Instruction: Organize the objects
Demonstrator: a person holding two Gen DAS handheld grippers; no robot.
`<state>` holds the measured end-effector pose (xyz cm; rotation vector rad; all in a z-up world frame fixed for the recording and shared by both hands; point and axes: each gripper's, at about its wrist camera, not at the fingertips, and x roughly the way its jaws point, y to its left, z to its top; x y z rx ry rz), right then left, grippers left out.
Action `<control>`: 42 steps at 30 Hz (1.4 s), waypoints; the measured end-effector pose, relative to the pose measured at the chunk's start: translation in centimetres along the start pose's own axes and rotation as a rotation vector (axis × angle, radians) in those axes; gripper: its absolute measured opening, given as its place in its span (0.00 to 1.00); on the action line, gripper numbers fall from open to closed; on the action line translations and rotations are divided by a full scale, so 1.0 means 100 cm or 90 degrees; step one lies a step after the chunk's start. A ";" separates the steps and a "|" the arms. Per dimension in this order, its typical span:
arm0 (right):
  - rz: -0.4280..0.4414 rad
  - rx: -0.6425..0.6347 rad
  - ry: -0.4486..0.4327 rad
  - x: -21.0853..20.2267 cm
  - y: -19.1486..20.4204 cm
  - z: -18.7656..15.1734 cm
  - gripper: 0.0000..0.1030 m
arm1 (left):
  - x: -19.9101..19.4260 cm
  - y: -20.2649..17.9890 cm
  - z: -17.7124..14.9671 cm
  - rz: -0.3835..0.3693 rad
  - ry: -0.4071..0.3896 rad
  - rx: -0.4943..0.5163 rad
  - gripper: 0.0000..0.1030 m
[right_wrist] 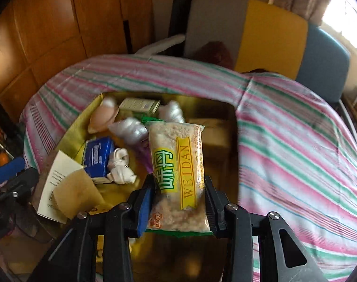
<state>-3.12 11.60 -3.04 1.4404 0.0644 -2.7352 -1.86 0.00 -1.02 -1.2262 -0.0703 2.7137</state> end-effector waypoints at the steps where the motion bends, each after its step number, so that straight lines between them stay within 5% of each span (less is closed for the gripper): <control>1: -0.008 -0.001 0.009 0.007 0.001 -0.002 0.39 | 0.001 0.001 0.000 0.000 0.001 -0.001 0.53; 5: -0.012 0.003 0.059 0.037 0.006 -0.011 0.41 | 0.002 0.002 -0.001 0.001 0.003 0.000 0.53; 17: 0.009 0.017 0.024 0.022 0.002 -0.020 0.42 | 0.000 -0.003 0.000 0.003 -0.001 0.006 0.53; 27: 0.006 0.046 -0.029 -0.002 -0.008 -0.022 0.62 | -0.007 -0.010 -0.001 0.012 -0.010 0.015 0.54; 37: -0.060 0.105 -0.104 -0.040 -0.025 -0.036 0.76 | -0.016 -0.028 0.001 0.051 -0.038 0.039 0.54; 40: -0.075 0.123 -0.139 -0.054 -0.027 -0.042 0.88 | -0.023 -0.034 0.000 0.061 -0.066 0.047 0.55; 42: -0.080 0.119 -0.153 -0.059 -0.026 -0.045 0.89 | -0.027 -0.036 0.000 0.062 -0.082 0.047 0.64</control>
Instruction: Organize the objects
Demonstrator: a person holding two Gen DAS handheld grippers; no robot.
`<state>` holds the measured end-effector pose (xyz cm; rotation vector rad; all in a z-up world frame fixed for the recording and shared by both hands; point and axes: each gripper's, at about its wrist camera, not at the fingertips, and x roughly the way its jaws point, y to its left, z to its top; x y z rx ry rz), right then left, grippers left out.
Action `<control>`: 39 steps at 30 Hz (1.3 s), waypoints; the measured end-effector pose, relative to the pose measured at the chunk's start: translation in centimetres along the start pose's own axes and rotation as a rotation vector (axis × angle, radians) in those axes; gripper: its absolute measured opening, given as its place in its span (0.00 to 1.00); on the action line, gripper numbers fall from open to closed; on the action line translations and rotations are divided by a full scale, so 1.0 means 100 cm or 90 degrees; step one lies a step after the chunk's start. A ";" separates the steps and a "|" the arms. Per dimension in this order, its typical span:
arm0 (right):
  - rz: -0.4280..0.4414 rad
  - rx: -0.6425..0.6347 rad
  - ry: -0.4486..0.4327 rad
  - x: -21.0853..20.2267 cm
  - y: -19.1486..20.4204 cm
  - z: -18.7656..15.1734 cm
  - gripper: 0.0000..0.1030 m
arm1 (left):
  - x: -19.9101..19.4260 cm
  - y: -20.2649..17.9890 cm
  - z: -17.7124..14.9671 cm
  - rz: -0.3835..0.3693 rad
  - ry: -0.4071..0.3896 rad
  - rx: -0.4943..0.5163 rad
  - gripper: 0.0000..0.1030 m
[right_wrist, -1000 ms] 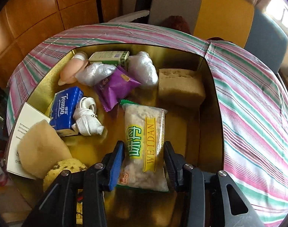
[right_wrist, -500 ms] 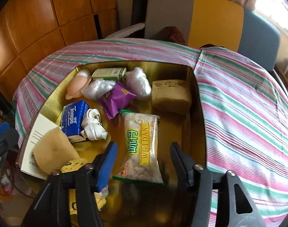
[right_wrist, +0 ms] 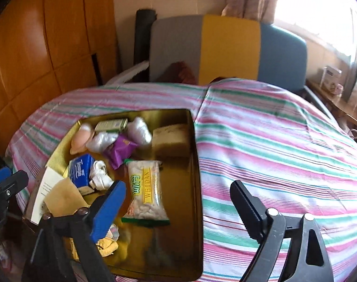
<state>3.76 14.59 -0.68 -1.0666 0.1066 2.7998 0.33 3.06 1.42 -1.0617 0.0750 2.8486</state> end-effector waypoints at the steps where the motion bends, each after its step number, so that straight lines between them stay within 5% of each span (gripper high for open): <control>1: -0.003 -0.005 -0.004 -0.002 0.001 -0.001 0.89 | -0.002 -0.001 0.001 0.000 -0.007 -0.001 0.67; 12: 0.011 -0.002 -0.003 -0.007 0.000 -0.011 0.89 | -0.014 -0.014 0.002 0.069 -0.046 0.012 0.69; 23: 0.018 -0.006 -0.021 -0.017 0.004 -0.009 0.89 | -0.009 -0.015 -0.002 0.033 -0.026 0.007 0.67; 39: 0.017 -0.030 -0.031 -0.020 0.018 0.000 0.91 | -0.003 -0.001 -0.004 0.033 -0.015 -0.010 0.49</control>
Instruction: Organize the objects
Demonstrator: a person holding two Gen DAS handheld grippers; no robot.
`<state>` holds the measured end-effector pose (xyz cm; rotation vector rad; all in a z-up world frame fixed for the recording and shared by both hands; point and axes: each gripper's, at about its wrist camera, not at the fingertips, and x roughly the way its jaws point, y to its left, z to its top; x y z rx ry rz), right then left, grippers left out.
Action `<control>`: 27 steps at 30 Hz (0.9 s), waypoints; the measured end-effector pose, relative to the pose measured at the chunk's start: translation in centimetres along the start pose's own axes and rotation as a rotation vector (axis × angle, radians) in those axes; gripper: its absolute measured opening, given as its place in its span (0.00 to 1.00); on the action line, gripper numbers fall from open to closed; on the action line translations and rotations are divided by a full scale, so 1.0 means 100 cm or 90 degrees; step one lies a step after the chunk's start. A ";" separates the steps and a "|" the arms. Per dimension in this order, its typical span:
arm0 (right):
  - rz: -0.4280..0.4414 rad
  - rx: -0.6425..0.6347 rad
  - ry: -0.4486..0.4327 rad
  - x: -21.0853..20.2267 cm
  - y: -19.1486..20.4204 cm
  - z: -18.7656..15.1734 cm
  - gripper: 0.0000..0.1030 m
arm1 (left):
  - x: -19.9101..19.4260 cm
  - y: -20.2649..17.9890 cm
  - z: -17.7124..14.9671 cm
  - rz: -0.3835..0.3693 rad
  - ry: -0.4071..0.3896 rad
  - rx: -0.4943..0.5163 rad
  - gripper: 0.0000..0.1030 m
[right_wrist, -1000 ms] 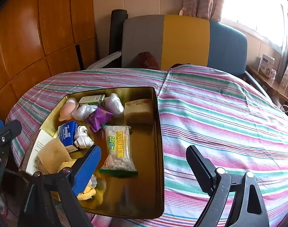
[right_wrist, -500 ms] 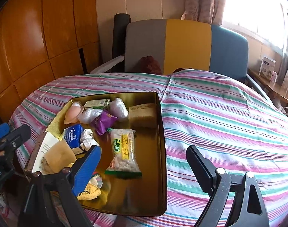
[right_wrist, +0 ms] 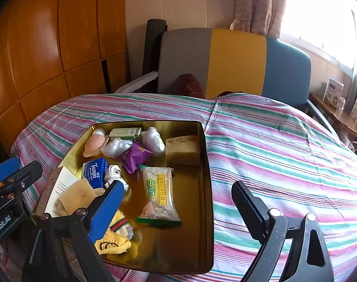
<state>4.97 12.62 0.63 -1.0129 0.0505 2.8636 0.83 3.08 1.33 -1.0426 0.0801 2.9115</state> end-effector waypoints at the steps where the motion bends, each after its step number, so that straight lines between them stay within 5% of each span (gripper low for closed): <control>1: 0.001 -0.002 0.001 0.000 0.001 0.000 0.91 | 0.000 0.000 0.000 0.000 0.000 0.001 0.48; 27: 0.006 -0.017 0.004 0.004 0.008 0.002 0.93 | 0.003 0.004 0.001 -0.008 -0.006 0.008 0.42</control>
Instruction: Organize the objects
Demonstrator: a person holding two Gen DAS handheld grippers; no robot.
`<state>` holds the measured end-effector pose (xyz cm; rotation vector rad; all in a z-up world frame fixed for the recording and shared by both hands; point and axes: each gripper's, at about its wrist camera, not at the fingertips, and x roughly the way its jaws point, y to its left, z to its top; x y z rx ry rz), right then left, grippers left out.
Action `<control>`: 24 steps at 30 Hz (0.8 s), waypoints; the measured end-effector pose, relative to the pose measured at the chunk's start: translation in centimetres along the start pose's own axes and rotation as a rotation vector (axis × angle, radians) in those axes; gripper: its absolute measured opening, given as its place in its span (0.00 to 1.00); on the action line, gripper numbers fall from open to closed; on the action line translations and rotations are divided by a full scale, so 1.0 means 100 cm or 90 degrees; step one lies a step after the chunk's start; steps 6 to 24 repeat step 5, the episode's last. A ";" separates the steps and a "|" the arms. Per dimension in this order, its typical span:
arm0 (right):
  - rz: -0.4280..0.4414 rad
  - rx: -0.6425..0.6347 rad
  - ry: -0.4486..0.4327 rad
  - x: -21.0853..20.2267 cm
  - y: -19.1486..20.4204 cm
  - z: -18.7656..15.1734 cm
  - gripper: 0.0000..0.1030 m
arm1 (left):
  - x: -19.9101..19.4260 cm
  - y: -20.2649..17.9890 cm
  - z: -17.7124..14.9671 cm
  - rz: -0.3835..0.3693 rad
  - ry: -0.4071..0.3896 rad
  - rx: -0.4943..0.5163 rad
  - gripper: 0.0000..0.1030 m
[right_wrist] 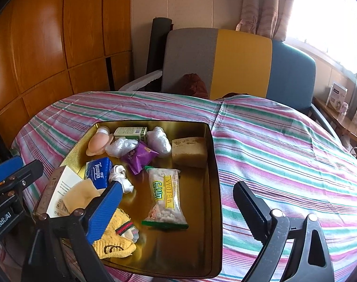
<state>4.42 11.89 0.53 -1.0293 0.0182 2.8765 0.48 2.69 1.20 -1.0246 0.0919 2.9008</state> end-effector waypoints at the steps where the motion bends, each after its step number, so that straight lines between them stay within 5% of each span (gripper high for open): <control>1: 0.000 0.000 0.000 0.000 0.000 0.000 0.93 | 0.000 0.000 0.000 -0.001 -0.002 0.001 0.41; 24: 0.001 0.000 0.001 0.001 0.001 -0.001 0.93 | 0.001 0.000 0.001 -0.002 0.004 -0.001 0.41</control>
